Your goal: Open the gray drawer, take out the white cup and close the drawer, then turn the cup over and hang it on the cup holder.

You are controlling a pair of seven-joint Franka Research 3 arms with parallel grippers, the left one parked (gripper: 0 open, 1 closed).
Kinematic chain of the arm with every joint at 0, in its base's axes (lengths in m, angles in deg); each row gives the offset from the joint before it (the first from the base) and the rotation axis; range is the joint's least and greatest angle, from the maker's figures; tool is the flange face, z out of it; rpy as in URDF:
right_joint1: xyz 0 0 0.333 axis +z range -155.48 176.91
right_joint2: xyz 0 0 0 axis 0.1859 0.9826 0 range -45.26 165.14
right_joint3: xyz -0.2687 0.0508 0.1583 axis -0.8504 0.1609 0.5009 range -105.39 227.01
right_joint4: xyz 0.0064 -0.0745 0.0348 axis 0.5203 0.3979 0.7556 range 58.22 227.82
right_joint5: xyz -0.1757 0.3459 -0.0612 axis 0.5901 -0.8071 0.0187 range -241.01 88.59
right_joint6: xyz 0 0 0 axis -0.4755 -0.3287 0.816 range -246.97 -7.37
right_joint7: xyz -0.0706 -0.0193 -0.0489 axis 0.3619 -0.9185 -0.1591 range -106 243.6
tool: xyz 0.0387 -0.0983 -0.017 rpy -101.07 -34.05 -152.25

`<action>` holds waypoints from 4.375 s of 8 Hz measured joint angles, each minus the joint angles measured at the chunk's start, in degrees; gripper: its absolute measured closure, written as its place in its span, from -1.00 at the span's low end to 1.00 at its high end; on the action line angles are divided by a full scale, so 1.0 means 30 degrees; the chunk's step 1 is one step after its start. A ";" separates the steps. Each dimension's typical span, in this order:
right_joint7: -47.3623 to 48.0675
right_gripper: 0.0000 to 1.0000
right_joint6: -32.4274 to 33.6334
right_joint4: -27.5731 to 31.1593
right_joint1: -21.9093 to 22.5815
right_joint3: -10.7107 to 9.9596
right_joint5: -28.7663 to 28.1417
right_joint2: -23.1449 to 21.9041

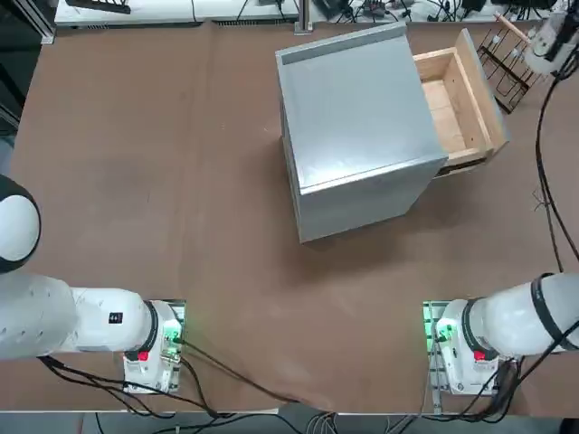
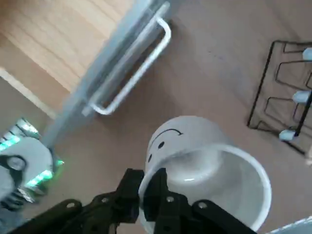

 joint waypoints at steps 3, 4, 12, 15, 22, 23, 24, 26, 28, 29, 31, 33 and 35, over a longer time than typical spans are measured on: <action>-0.7357 0.88 -0.5090 0.3494 -0.1955 -0.0040 0.0004 0.0692; -0.8866 0.88 -0.6560 0.4557 -0.2171 -0.0038 0.0123 0.0792; -1.5374 0.80 -1.4560 0.9644 -0.2360 0.0000 0.1897 0.2228; -1.5915 0.80 -1.6289 0.9732 -0.2426 0.0023 0.1897 0.3330; -1.5926 0.65 -1.8597 1.0097 -0.2644 0.0134 0.1894 0.5117; -1.5926 0.54 -1.8597 1.0093 -0.2643 0.0142 0.1894 0.5114; -1.5926 0.15 -1.8588 1.0082 -0.2641 0.0152 0.1894 0.5104; -1.5930 -0.59 -1.8040 0.9856 -0.2627 0.0199 0.1788 0.4947; -1.5963 -0.64 -1.5919 0.9014 -0.2592 0.0414 0.0441 0.4213; -1.6002 -0.67 -1.4384 0.8279 -0.2579 0.0478 -0.0566 0.3741; -1.4811 -0.74 -1.0930 0.6137 -0.2579 0.0488 -0.2693 0.3219; -0.8881 -0.92 -0.8257 0.4090 -0.2571 0.0504 -0.3308 0.2931; -0.2164 -0.89 -0.7132 0.3586 -0.2380 0.0552 -0.3393 0.2289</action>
